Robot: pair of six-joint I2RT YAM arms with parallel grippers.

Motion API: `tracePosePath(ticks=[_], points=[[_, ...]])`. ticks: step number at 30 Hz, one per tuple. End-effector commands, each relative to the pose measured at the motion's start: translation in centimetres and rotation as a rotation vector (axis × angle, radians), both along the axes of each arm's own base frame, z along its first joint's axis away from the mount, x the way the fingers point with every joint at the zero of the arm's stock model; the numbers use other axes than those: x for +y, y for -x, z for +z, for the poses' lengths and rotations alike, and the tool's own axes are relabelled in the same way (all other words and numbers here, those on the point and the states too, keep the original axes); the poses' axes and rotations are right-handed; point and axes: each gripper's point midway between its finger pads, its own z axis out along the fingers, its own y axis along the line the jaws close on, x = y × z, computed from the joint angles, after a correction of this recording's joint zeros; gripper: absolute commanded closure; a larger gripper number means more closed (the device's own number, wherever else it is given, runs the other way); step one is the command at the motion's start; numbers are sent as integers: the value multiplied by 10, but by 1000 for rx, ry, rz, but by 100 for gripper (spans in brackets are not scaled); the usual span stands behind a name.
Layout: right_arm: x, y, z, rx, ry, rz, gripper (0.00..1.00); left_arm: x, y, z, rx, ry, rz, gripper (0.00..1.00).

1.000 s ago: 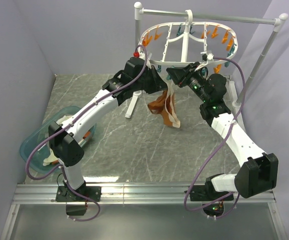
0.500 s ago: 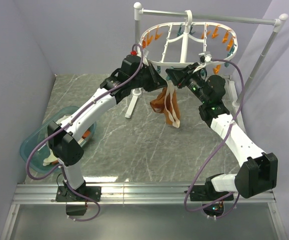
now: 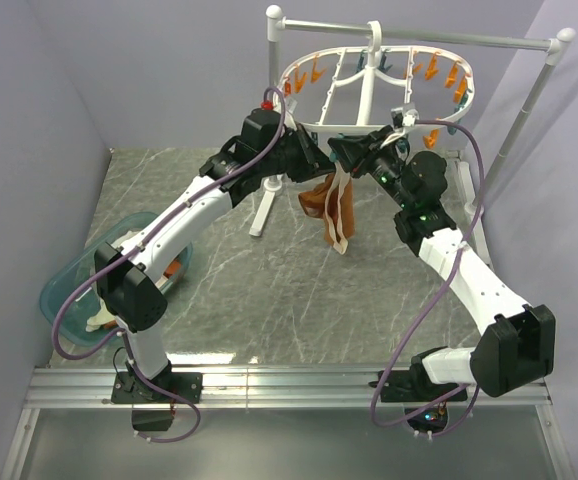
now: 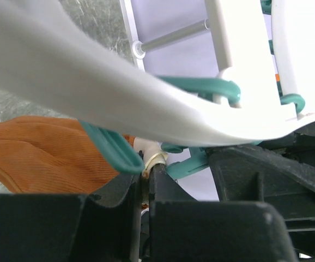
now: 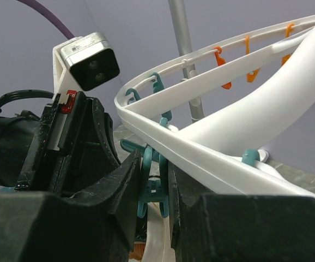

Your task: Clip the underwear to the hanger

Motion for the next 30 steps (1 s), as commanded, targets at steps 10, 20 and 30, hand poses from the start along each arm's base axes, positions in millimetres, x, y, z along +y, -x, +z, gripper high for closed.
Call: tracePosePath(ticks=[10,20,30], points=[[27,22,-20,-49,136,82,100,1,12,61,-112,183,-81,100],[25,17,-19,-50,142,59,100,6,23,60,-148,205,-133,100],[22,16,-27,-42,173,48,100,14,29,74,-199,249,-164,100]])
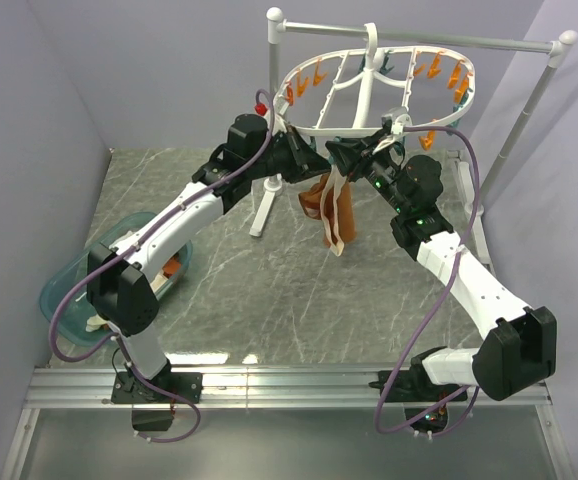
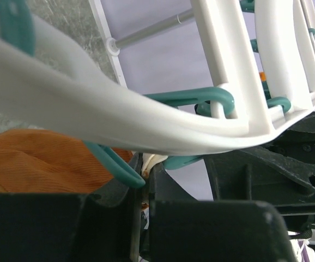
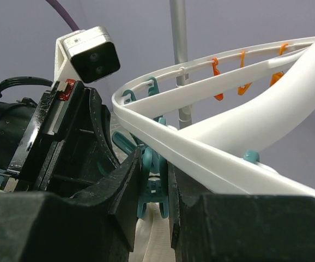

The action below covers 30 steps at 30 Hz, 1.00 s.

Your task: Clip the underwear to the hanger

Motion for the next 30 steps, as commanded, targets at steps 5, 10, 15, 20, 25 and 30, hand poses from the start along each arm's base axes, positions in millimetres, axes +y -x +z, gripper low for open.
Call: tracePosePath(ticks=[5,10,15,20,25,30], points=[[16,11,-21,45,62,67,100,5,33,78,-171,176,-103,100],[18,12,-21,45,58,79,100,9,38,87,-210,222,-128,100],[16,12,-23,51,60,73,100,10,26,73,-206,116,-80,100],[19,17,-18,57,25,97,100,20,2,47,-198,-167,94,100],[21,15,-13,69,7,103,100,29,16,-15,22,-361,140,100],[21,15,-4,59,13,104,100,54,36,-107,185,-611,114,100]])
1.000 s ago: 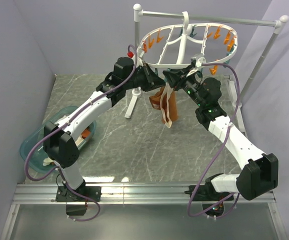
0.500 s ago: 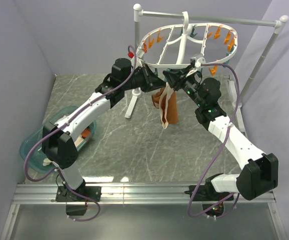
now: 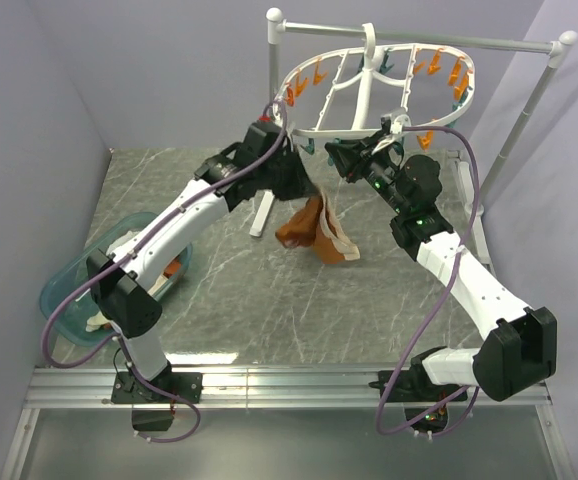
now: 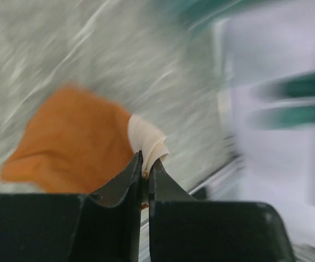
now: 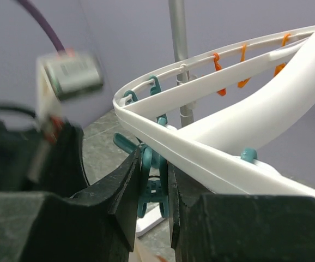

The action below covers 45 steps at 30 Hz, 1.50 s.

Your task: Clip the underwear to the hanger

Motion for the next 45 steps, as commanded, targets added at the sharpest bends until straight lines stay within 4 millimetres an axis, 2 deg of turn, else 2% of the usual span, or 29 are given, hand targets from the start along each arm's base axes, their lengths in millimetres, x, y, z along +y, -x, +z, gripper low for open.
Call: tracePosePath(ticks=[1,3,4,7,10,11,12,13,14,19,26,27,28,29,30,37,45], points=[[19,14,-1,33,22,102,100,40,26,-101,200,-299,7,100],[17,14,-1,35,26,98,100,54,42,-125,243,-354,-58,100],[16,15,1,30,26,99,100,59,58,-147,303,-373,-119,100],[14,15,-3,37,29,99,100,55,90,-162,311,-331,-395,100],[17,17,-3,39,26,115,100,51,103,-167,227,-285,-577,100],[17,18,-2,40,20,121,100,51,103,-160,143,-275,-620,100],[18,19,-2,40,15,132,100,43,98,-153,46,-237,-658,100],[20,22,-2,38,16,158,100,41,108,-152,14,-201,-725,100],[22,24,-3,44,11,175,100,41,106,-144,-97,-210,-778,100],[29,30,-3,48,-15,243,100,31,94,-110,-423,-180,-913,100],[35,37,-2,79,-63,300,100,20,84,-53,-518,-71,-864,100],[35,38,0,77,-68,307,100,21,82,-47,-536,-58,-849,100],[35,39,0,79,-70,314,100,22,83,-50,-541,-50,-839,100],[35,40,-1,89,-77,322,100,22,80,-36,-611,-37,-825,100],[37,44,1,83,-79,344,100,23,79,-37,-632,-47,-819,100],[44,52,-2,112,-109,416,100,21,72,-8,-839,-27,-863,100],[45,59,0,116,-123,449,100,11,57,21,-866,44,-830,100]])
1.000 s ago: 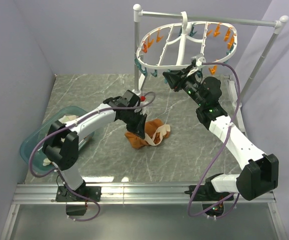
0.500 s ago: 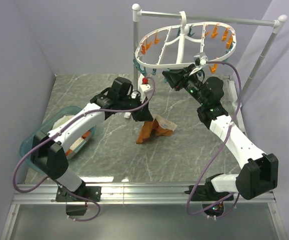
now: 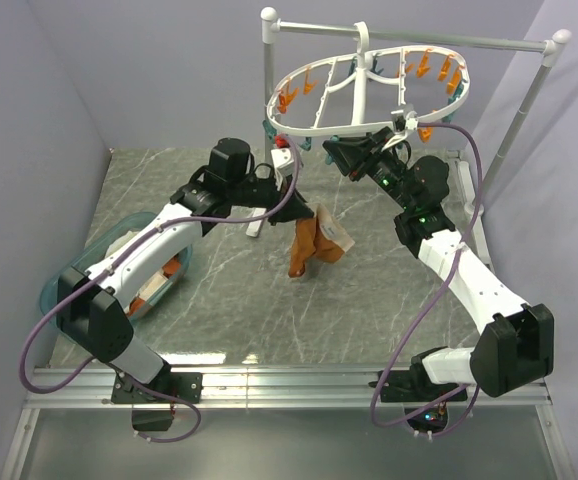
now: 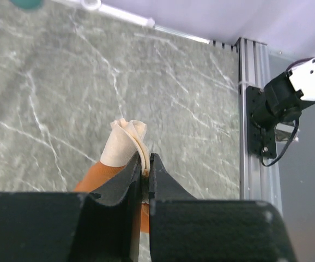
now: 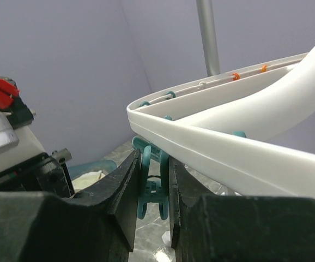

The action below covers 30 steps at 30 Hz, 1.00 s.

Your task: Clip the underwear to the hanger

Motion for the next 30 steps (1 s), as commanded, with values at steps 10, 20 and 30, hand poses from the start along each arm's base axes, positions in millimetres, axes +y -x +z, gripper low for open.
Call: tracePosePath(ticks=[10,20,30], points=[[39,46,-19,78,16,309,100,-14,-16,53,-176,146,-62,100],[38,43,-20,85,18,300,100,-26,-39,72,-236,222,-70,100],[40,44,-20,73,25,321,100,-26,-33,69,-283,237,-142,100]])
